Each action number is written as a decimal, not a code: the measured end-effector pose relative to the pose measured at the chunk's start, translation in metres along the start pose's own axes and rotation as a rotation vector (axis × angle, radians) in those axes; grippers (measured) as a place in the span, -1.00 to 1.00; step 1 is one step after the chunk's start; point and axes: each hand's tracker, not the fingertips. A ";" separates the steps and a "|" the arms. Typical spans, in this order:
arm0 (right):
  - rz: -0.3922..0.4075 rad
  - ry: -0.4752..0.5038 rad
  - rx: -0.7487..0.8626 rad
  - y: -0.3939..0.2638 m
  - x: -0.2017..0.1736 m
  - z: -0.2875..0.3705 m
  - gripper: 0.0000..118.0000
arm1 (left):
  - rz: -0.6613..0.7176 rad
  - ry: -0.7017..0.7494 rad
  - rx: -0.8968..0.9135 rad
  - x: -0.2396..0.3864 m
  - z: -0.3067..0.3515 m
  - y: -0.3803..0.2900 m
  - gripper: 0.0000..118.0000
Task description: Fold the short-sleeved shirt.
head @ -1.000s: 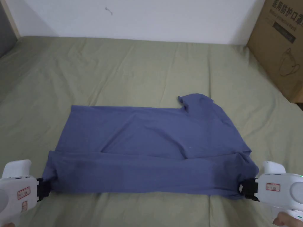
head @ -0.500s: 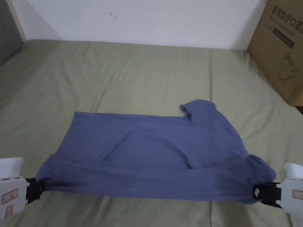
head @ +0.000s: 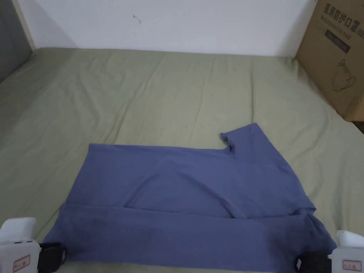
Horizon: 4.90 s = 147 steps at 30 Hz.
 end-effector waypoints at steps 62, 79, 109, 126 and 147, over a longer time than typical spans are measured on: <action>0.244 0.032 0.093 0.292 -0.079 -0.118 -1.00 | 0.091 -0.057 0.102 0.027 -0.106 0.230 0.60; 0.237 0.046 0.102 0.289 -0.077 -0.111 -1.00 | 0.062 -0.006 0.069 0.049 -0.167 0.273 -0.72; 0.245 0.158 0.057 0.029 0.000 0.049 -1.00 | -0.032 -0.052 0.020 -0.004 0.013 0.036 -0.96; 0.316 0.023 0.259 0.028 -0.030 0.074 0.11 | 0.131 -0.104 0.176 -0.003 0.056 0.036 0.63; 0.421 0.243 0.150 0.008 -0.172 0.009 -1.00 | 0.564 -0.256 0.074 -0.068 0.005 0.000 0.35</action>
